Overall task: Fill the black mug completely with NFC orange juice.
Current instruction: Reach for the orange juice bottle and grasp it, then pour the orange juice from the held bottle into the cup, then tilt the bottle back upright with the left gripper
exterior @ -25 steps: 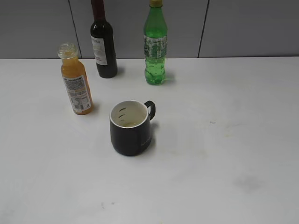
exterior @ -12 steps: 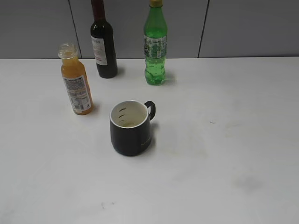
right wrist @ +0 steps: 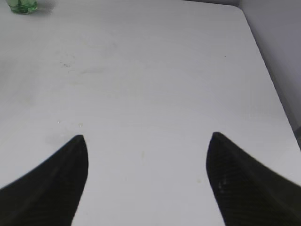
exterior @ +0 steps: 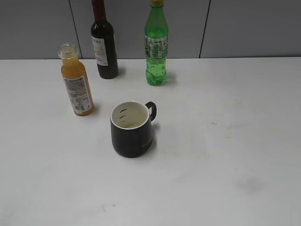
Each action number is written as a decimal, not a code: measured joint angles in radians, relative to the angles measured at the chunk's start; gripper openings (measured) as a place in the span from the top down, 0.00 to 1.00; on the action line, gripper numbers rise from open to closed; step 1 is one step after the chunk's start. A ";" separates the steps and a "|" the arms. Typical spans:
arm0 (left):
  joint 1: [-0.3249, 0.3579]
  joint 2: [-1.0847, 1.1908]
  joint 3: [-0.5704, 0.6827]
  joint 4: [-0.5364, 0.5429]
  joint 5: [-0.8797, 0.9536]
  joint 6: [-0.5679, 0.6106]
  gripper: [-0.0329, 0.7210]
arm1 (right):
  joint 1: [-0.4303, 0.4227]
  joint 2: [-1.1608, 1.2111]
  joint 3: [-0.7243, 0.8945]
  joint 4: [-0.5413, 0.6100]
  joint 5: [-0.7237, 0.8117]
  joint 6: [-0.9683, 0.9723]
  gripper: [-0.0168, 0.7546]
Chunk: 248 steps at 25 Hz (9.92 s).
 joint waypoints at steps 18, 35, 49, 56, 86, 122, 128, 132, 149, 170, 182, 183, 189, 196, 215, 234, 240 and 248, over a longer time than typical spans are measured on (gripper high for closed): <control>0.000 0.000 0.000 0.000 0.000 0.000 0.69 | 0.000 0.000 0.000 0.000 -0.001 0.000 0.21; 0.000 0.000 0.000 0.000 0.000 0.000 0.11 | 0.000 0.000 0.000 0.000 -0.001 -0.001 0.21; 0.000 0.184 -0.010 -0.033 -0.494 0.000 0.11 | 0.000 0.000 0.000 0.000 -0.001 -0.001 0.21; 0.000 0.463 0.141 -0.091 -1.073 0.000 0.12 | 0.000 0.000 0.000 0.000 -0.001 -0.002 0.21; -0.219 1.828 0.055 0.098 -2.172 -0.041 0.15 | 0.000 0.000 0.000 0.000 -0.001 -0.004 0.21; -0.219 2.245 -0.431 0.247 -2.098 -0.041 0.34 | 0.000 0.000 0.000 0.000 -0.001 -0.004 0.21; -0.219 2.248 -0.429 0.255 -2.118 -0.041 0.34 | 0.000 0.000 0.000 0.000 -0.001 -0.004 0.21; -0.219 2.229 -0.395 0.258 -2.125 -0.037 0.34 | 0.000 0.000 0.000 0.000 -0.001 -0.004 0.21; -0.228 2.021 -0.271 0.463 -2.015 0.046 0.34 | 0.000 0.000 0.000 0.001 -0.001 -0.004 0.21; -0.315 2.007 -0.269 0.451 -1.887 0.217 0.34 | 0.000 0.000 0.000 0.003 -0.001 -0.004 0.21; -0.317 2.007 -0.269 0.406 -1.885 0.375 0.34 | 0.000 0.000 0.000 0.003 -0.001 -0.004 0.21; -0.317 2.007 -0.269 0.403 -1.885 0.387 0.34 | 0.000 0.000 0.000 0.003 -0.001 -0.004 0.21; -0.317 2.016 -0.269 0.362 -1.890 0.488 0.34 | 0.000 0.000 0.000 0.003 -0.001 -0.004 0.21; -0.318 2.019 -0.269 0.315 -1.933 0.638 0.34 | 0.000 0.000 0.000 0.003 -0.001 -0.004 0.21; -0.318 2.042 -0.286 0.242 -2.018 0.876 0.34 | 0.000 0.000 0.000 0.003 -0.001 -0.004 0.21; -0.318 2.084 -0.295 0.226 -2.121 1.152 0.34 | 0.000 0.000 0.000 0.003 -0.001 -0.004 0.21; -0.318 2.089 -0.295 0.223 -2.164 1.223 0.34 | 0.000 0.000 0.000 0.003 -0.001 -0.004 0.21; -0.318 2.100 -0.295 0.221 -2.192 1.266 0.34 | 0.000 0.000 0.000 0.003 -0.001 -0.004 0.21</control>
